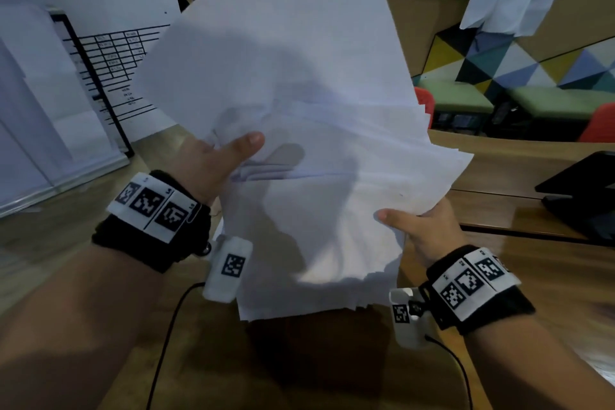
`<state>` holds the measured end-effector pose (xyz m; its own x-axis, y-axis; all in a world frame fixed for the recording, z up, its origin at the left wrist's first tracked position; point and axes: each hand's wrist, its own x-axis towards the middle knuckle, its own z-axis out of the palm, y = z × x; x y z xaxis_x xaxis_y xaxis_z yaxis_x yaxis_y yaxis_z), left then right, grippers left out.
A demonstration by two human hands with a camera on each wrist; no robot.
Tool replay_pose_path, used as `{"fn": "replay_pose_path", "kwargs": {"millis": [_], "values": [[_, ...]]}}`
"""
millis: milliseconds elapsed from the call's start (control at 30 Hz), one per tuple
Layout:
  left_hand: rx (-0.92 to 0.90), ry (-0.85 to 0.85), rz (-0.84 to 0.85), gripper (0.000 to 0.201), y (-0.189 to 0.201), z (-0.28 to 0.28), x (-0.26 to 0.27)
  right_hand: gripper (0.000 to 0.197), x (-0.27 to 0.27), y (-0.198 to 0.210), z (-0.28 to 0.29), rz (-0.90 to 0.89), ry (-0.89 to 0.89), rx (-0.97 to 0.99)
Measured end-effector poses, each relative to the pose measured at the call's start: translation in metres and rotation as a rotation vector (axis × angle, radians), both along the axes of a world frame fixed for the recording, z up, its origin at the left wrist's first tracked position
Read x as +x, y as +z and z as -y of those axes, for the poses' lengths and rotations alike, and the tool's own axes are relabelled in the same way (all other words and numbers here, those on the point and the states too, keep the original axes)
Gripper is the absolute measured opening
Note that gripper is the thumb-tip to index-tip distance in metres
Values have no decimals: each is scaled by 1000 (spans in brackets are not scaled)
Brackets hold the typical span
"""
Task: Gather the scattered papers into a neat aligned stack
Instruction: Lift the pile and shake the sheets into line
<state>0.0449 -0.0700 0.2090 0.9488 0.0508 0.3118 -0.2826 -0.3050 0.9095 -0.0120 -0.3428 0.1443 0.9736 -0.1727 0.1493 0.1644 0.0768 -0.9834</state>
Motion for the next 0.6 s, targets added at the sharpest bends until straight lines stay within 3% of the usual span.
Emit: {"fn": "replay_pose_path", "kwargs": {"millis": [67,167,200,267,367,500,600], "values": [[-2,-35,-7,59,3,3,2,32,1,-2,1,-26,-72,16],[-31,-168,-26,93,-11,-5,10,30,3,-7,1,-70,-201,78],[-91,-263,-39,93,-21,-10,14,34,3,-8,1,-82,-230,98],[-218,-453,-134,94,-42,-16,18,23,3,-7,2,-84,-253,116],[-188,-585,-224,74,-55,-11,8,14,3,0,3,-56,-238,85],[-104,-327,-216,74,-70,5,-4,12,7,5,-2,-8,-240,72],[-115,-191,-307,34,-72,20,-11,17,14,1,-5,-3,-265,186]]}}
